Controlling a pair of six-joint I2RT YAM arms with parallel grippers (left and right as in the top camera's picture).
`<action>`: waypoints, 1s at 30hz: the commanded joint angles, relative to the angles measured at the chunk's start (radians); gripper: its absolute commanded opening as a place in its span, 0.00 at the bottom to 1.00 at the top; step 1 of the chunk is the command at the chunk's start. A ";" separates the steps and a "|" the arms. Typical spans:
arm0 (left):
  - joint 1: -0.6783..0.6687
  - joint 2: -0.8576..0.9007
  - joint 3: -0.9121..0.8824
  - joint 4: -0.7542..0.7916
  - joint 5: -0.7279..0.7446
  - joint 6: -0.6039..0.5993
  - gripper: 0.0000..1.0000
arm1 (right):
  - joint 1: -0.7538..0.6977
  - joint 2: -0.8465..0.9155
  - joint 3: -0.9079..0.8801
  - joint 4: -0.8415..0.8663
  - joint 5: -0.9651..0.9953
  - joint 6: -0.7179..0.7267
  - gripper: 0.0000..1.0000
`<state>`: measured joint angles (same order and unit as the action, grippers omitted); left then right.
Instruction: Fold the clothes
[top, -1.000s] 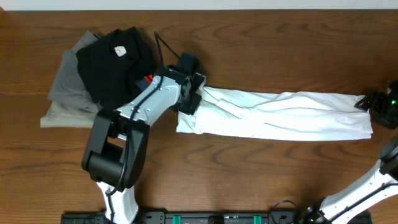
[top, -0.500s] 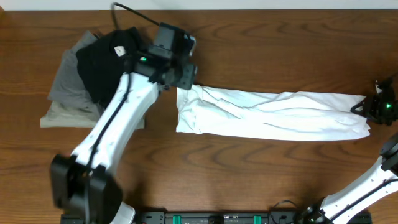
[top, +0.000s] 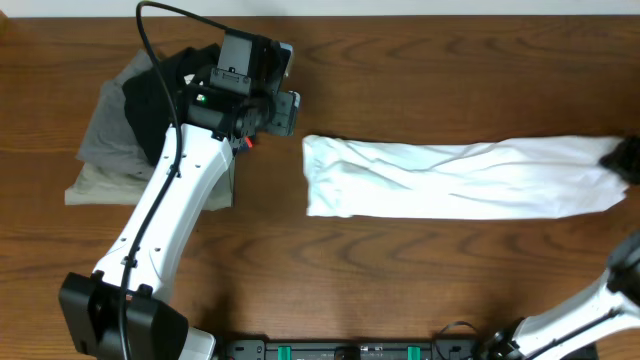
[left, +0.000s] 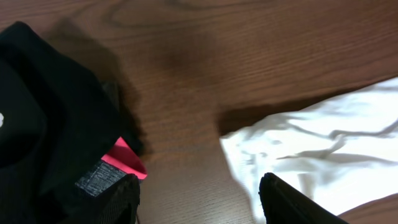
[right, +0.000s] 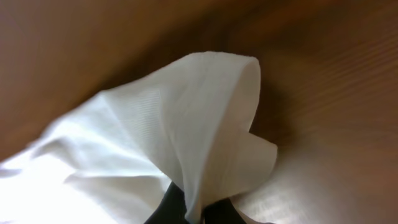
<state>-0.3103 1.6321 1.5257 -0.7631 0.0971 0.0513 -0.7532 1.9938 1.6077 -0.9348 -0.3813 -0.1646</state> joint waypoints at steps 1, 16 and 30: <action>0.002 -0.006 0.011 -0.006 -0.013 -0.004 0.64 | 0.018 -0.167 0.041 0.002 0.004 0.074 0.01; 0.026 -0.063 0.012 -0.003 -0.013 -0.005 0.64 | 0.523 -0.266 0.008 -0.072 0.053 0.185 0.01; 0.028 -0.073 0.012 -0.014 -0.013 -0.004 0.64 | 0.774 -0.113 -0.013 -0.064 0.330 0.283 0.01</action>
<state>-0.2878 1.5742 1.5257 -0.7757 0.0967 0.0517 0.0322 1.8591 1.6005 -1.0012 -0.1181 0.0860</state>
